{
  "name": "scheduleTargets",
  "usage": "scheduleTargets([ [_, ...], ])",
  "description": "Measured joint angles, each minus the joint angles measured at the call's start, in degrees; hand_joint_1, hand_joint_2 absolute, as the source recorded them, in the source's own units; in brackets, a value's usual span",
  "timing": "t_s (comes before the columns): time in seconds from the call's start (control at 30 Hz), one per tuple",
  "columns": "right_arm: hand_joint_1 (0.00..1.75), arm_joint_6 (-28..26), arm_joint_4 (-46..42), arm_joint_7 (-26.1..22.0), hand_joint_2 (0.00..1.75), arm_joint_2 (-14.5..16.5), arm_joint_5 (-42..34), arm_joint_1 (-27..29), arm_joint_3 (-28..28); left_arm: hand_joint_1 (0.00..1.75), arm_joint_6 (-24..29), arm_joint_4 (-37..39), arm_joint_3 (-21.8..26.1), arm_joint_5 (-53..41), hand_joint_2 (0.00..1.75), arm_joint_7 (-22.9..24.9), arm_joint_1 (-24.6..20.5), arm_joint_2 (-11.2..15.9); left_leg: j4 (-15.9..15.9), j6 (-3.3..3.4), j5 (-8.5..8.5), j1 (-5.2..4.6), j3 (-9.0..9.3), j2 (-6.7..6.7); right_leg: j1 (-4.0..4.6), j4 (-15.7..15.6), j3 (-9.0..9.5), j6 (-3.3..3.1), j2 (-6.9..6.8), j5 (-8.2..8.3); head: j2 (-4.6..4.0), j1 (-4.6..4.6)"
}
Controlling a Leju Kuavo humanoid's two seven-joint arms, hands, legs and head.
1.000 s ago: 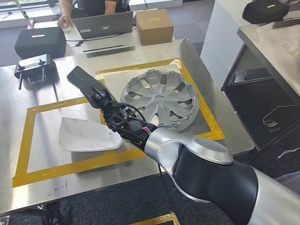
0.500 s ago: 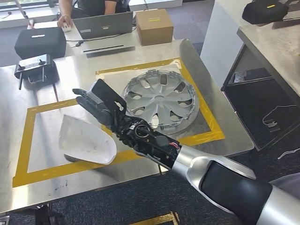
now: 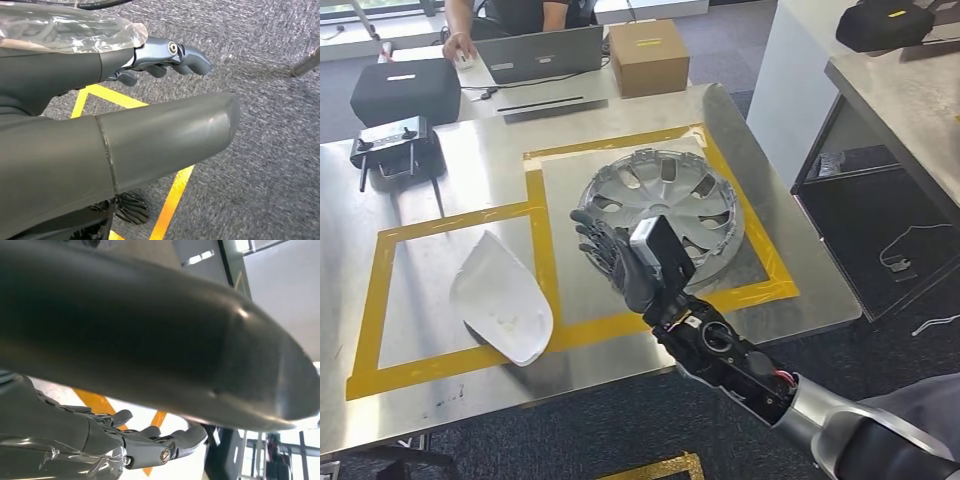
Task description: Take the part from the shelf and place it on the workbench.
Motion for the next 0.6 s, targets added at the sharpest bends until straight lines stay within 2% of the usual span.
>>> scheduleTargets([
  [0.27, 0.00, -0.08, -7.22, -0.20, 0.00, -2.92, 0.35, 4.53, -3.58, 0.00, 0.05, 0.00, 0.00, -0.21, 0.00, 0.29, 0.00, 0.16, 0.00, 0.01, 0.01, 0.00, 0.02, 0.02, 0.00, 0.00, 0.03, 0.02, 0.01, 0.03, 0.00, 0.00],
  [0.6, 0.00, 2.14, -9.25, -5.03, 0.00, -3.20, 0.50, 8.84, -5.51, 0.00, 0.60, 0.00, 0.01, -0.84, 0.00, 0.39, -0.51, 0.07, -0.01, 0.01, 0.01, 0.00, 0.02, 0.02, 0.00, 0.00, 0.05, 0.03, 0.00, 0.02, 0.00, 0.00],
])
